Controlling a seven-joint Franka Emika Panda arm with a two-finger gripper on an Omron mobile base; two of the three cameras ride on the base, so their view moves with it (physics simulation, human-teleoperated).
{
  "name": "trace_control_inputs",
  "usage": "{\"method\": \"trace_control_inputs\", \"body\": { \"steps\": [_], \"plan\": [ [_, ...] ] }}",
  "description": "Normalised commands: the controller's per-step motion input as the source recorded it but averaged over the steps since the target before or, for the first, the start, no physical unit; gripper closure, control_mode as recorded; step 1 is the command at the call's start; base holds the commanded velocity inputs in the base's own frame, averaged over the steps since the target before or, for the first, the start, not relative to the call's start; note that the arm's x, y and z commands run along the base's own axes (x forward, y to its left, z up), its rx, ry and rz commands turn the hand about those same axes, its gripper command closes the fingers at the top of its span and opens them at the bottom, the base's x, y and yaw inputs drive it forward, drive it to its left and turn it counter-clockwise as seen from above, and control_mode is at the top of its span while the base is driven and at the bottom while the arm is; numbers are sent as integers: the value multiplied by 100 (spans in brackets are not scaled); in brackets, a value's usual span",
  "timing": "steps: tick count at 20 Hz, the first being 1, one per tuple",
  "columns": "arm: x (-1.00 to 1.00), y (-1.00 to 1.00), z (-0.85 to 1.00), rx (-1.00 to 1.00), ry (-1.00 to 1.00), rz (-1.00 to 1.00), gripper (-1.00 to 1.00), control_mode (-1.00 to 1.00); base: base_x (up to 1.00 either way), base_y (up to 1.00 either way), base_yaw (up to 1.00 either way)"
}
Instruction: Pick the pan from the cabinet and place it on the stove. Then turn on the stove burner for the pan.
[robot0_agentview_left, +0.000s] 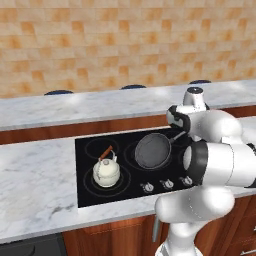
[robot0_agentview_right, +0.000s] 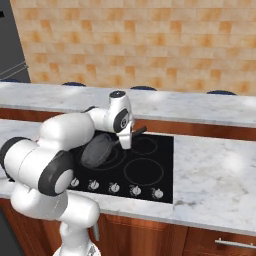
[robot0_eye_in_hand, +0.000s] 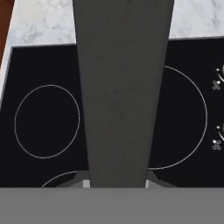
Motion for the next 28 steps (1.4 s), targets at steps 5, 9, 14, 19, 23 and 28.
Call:
{"method": "trace_control_inputs", "body": {
  "steps": [5,9,14,19,23,28],
  "plan": [
    [26,0,-33,-4,0,0,100,-100,0,0,0],
    [25,2,-35,-4,0,0,100,-100,0,0,0],
    [29,0,-34,-3,0,0,100,-100,0,0,0],
    [41,-7,-35,-1,0,0,100,-100,0,0,0],
    [29,-7,-23,0,0,0,100,-100,0,0,0],
    [0,-7,-12,0,0,0,100,-100,0,0,0]
  ]
}}
